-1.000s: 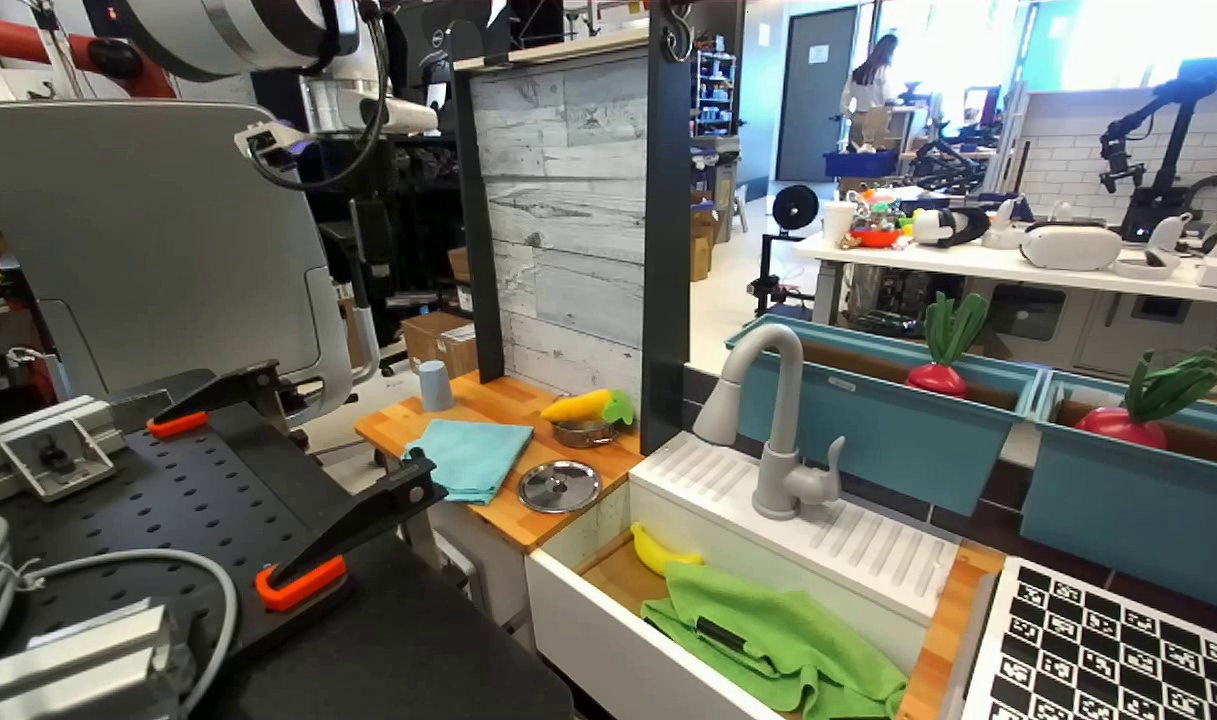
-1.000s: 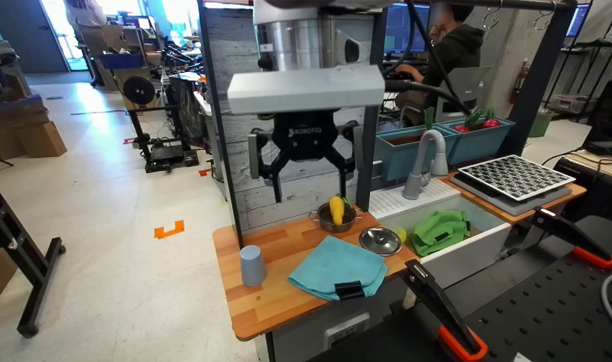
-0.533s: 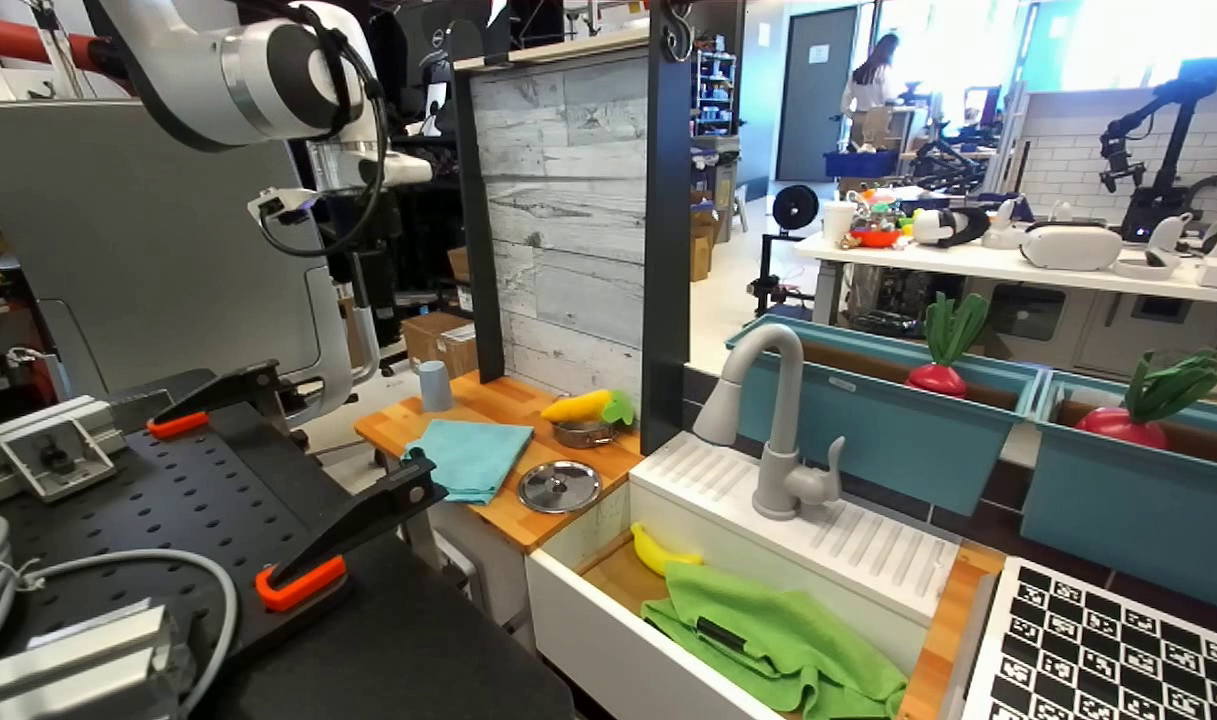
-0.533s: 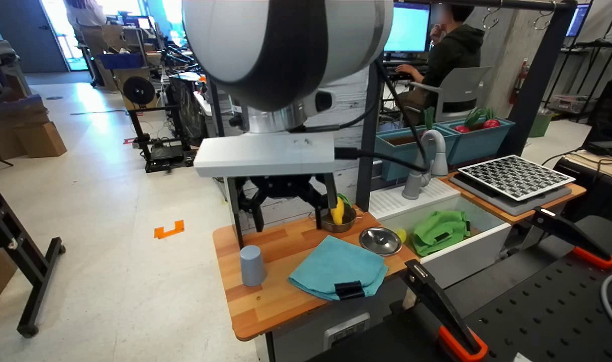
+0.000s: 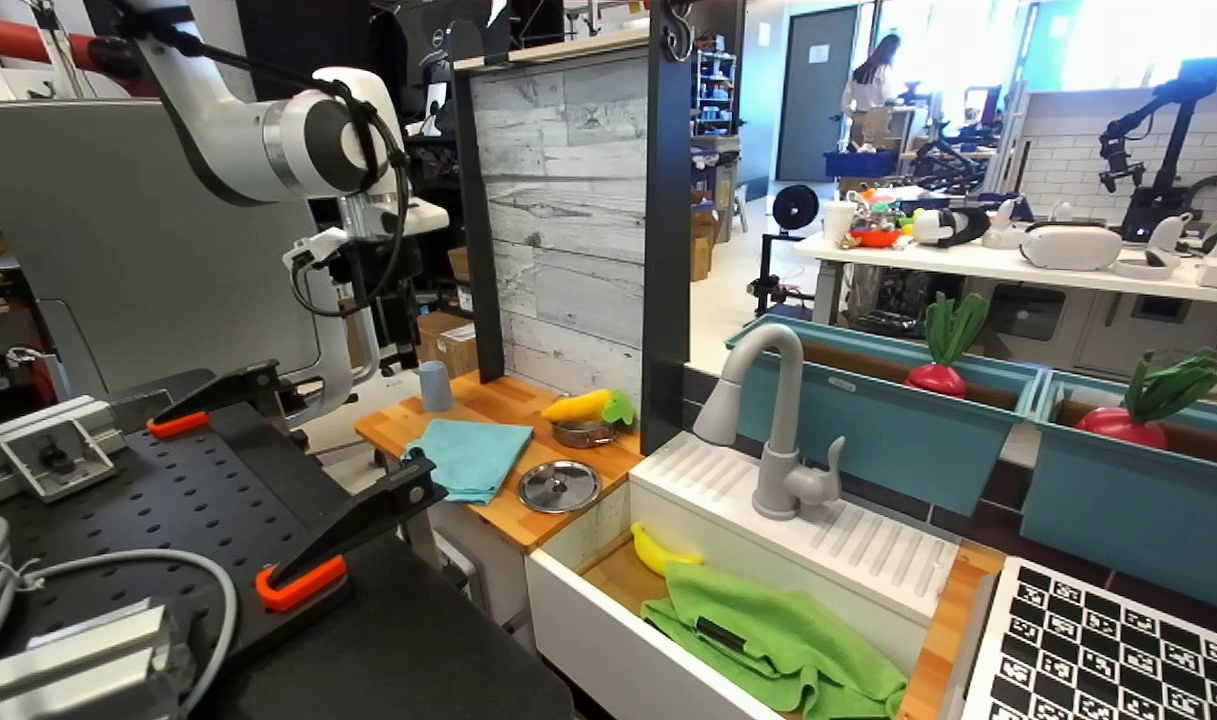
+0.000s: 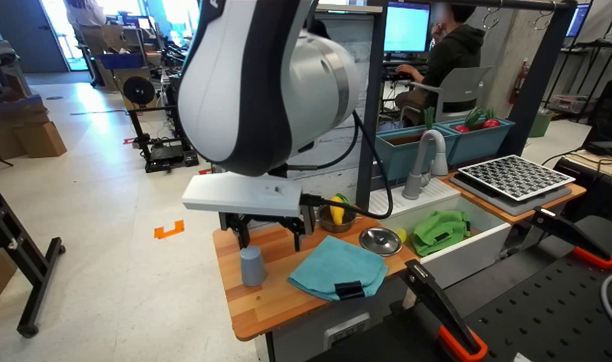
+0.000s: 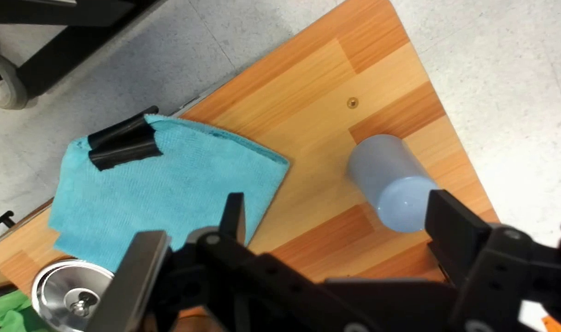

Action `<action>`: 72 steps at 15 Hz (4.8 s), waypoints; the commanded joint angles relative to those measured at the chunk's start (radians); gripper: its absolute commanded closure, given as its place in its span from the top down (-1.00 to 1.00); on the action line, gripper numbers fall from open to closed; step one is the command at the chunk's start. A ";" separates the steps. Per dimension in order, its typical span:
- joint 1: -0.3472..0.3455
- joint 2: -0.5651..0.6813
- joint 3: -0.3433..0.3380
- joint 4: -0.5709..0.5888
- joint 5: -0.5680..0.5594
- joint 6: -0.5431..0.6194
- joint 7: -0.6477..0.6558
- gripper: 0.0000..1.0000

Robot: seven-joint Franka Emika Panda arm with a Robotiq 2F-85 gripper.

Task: Move the upside down cup to the right.

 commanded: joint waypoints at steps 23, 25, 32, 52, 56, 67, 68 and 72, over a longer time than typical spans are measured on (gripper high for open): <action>0.078 0.235 -0.028 0.343 0.052 -0.103 -0.014 -0.61; 0.095 0.220 -0.042 0.320 0.044 -0.097 -0.004 -0.61; 0.090 0.193 -0.099 0.262 0.025 -0.072 -0.009 -0.61; -0.120 0.211 -0.072 0.254 0.119 -0.011 -0.106 -0.61; -0.122 0.209 -0.057 0.264 0.127 -0.033 -0.135 0.43; -0.101 0.141 -0.051 0.188 0.125 -0.023 -0.181 1.00; -0.092 0.124 -0.053 0.166 0.117 -0.011 -0.190 1.00; 0.007 0.007 -0.112 0.034 0.074 -0.001 -0.150 1.00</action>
